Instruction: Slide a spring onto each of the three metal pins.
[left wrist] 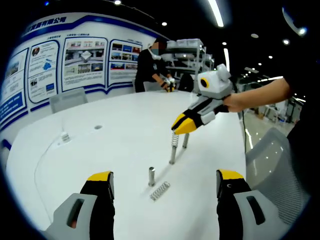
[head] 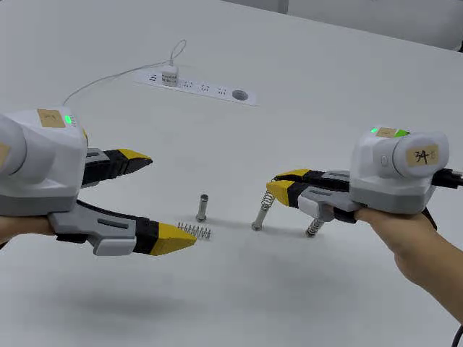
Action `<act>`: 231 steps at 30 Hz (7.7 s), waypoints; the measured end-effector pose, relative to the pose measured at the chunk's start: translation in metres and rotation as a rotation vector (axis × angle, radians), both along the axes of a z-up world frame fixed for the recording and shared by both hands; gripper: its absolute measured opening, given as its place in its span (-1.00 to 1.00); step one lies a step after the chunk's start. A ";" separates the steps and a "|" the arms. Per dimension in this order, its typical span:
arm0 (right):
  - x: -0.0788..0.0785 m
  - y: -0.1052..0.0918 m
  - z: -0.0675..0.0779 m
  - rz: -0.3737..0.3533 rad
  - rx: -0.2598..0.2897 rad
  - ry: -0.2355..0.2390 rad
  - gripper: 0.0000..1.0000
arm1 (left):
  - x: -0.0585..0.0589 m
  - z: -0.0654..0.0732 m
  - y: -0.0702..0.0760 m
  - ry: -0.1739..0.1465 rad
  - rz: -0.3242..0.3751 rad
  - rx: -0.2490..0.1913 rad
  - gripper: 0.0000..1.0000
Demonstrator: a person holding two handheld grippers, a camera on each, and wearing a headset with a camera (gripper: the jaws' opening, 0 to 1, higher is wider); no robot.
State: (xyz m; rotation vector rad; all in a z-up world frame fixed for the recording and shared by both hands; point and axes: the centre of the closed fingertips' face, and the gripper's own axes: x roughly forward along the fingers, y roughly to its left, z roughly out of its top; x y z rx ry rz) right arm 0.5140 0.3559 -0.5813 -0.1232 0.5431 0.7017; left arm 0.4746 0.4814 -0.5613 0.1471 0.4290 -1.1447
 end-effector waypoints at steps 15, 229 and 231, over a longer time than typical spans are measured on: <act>0.001 0.000 -0.038 -0.057 -0.002 0.042 -0.79 | 0.001 0.006 -0.004 0.031 0.022 -0.065 0.73; -0.098 0.134 0.072 0.575 0.066 -0.101 -0.81 | -0.058 0.011 -0.030 -0.186 -0.304 0.100 -0.79; -0.094 0.133 0.073 0.553 0.071 -0.100 -0.82 | -0.056 0.012 -0.029 -0.196 -0.299 0.104 -0.78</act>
